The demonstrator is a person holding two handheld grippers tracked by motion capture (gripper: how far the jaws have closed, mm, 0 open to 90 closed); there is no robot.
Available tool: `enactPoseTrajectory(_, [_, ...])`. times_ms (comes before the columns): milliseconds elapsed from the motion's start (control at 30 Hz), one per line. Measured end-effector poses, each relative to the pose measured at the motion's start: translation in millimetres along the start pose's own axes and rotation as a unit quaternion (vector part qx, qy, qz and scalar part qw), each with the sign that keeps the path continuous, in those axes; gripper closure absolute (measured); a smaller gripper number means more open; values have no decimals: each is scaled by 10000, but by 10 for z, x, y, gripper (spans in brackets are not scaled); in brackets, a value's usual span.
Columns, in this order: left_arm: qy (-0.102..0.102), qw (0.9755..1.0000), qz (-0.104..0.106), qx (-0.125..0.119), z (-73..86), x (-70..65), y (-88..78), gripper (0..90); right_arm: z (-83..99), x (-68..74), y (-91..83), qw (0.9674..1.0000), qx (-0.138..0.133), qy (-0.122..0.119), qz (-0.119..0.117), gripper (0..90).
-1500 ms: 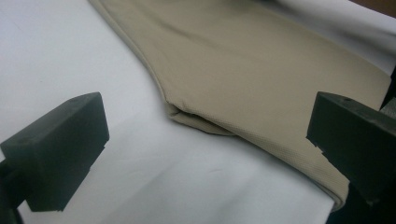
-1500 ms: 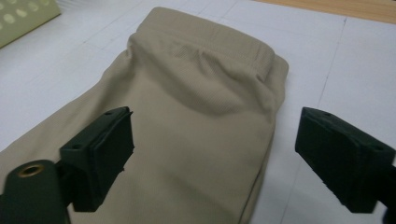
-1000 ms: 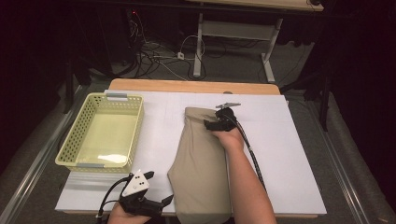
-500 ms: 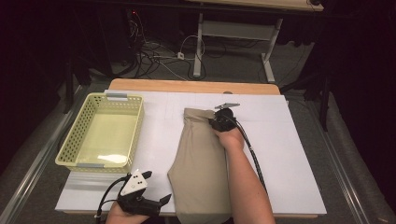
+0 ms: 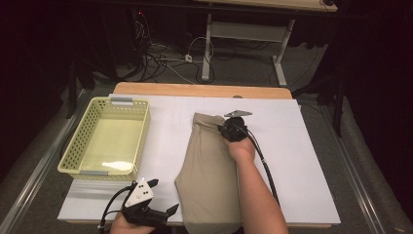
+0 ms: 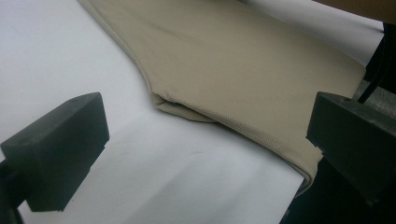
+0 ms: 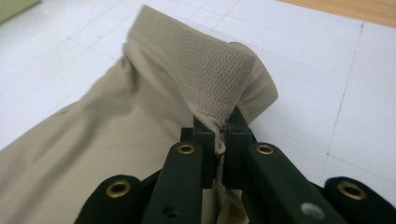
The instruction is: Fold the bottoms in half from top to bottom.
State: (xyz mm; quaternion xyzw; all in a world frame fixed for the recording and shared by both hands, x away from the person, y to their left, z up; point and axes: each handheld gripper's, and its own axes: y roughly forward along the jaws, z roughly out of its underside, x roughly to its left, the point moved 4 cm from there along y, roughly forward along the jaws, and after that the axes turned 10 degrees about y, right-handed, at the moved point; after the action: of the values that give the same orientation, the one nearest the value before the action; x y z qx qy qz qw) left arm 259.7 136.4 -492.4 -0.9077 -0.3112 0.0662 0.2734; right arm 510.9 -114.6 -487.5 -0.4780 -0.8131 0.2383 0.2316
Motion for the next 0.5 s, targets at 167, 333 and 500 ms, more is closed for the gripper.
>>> enactPoseTrajectory(167, [50, 10000, 19, 16, -4, -30, -6, 0, 35, 65, -141, 9999, -110, -62, -51, 878])
enactPoseTrajectory(333, [88, 10000, 16, 20, -8, -47, -30, 0, 54, 130, -313, 9997, -222, -108, -83, 878])
enactPoseTrajectory(500, [96, 10000, -1, 26, -12, -44, -40, 0, 87, 186, -489, 9991, -380, -117, -160, 880])
